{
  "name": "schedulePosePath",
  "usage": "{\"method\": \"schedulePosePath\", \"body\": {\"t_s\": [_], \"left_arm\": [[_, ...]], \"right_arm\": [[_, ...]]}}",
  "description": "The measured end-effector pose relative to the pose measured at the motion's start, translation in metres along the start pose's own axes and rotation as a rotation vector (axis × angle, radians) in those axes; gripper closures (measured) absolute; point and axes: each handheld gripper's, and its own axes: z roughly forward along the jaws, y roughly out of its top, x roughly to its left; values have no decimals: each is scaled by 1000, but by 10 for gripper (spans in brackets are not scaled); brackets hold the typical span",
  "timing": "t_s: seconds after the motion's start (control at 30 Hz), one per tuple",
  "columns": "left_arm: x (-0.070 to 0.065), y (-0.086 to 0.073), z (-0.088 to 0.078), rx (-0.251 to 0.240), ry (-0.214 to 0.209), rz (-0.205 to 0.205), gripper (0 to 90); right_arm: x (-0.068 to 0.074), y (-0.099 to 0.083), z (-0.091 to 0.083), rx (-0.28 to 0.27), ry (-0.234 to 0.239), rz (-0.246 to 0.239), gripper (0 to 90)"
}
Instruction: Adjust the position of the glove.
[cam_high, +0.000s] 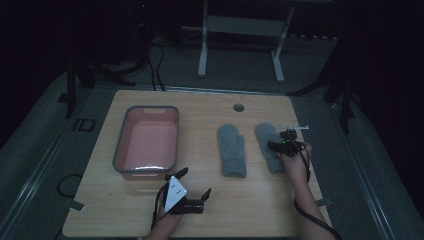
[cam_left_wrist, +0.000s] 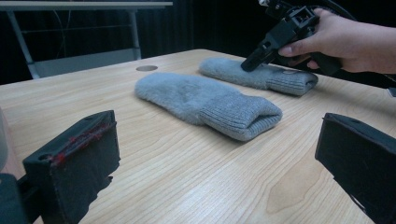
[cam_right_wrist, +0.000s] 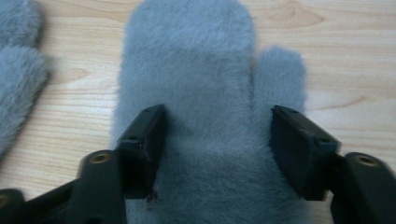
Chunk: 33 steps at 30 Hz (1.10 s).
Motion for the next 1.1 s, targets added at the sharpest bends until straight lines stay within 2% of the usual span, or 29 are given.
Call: {"method": "schedulePosePath", "body": {"t_s": [0.1, 0.13, 0.17, 0.23, 0.27, 0.37, 0.5, 0.63, 0.67, 0.77, 0.87, 0.93, 1.0, 1.1], "left_arm": [[0, 0, 0, 0, 0, 0, 0], [0, 0, 0, 0, 1, 0, 0], [0, 0, 0, 0, 1, 0, 0], [0, 0, 0, 0, 1, 1, 0], [0, 0, 0, 0, 0, 1, 0], [0, 0, 0, 0, 0, 1, 0], [0, 0, 0, 0, 0, -2, 0], [0, 0, 0, 1, 0, -3, 0], [0, 0, 0, 1, 1, -2, 0], [0, 0, 0, 1, 2, 0, 0], [0, 0, 0, 1, 2, 2, 0], [0, 0, 0, 1, 2, 1, 0], [0, 0, 0, 1, 2, 2, 0], [0, 0, 0, 0, 1, 0, 0]], "right_arm": [[3, -1, -1, -8, -11, -10, 496], [3, -2, 0, -11, -9, -45, 517], [5, -4, 1, -13, -10, -71, 580], [9, -6, 1, -17, 0, -92, 681], [12, -7, 1, -23, -20, -113, 734], [16, -8, -1, -28, -38, -84, 808], [18, -7, -9, -61, -38, -46, 828], [27, 0, -24, -83, -34, -28, 829], [30, 2, -29, -90, -49, -20, 829], [38, 10, -42, -90, -30, 36, 829], [50, 18, -52, -87, -12, 65, 829], [62, 22, -57, -91, -6, 63, 829], [73, 25, -59, -93, 27, 84, 829], [91, 28, -61, -90, 52, 100, 829]]}}
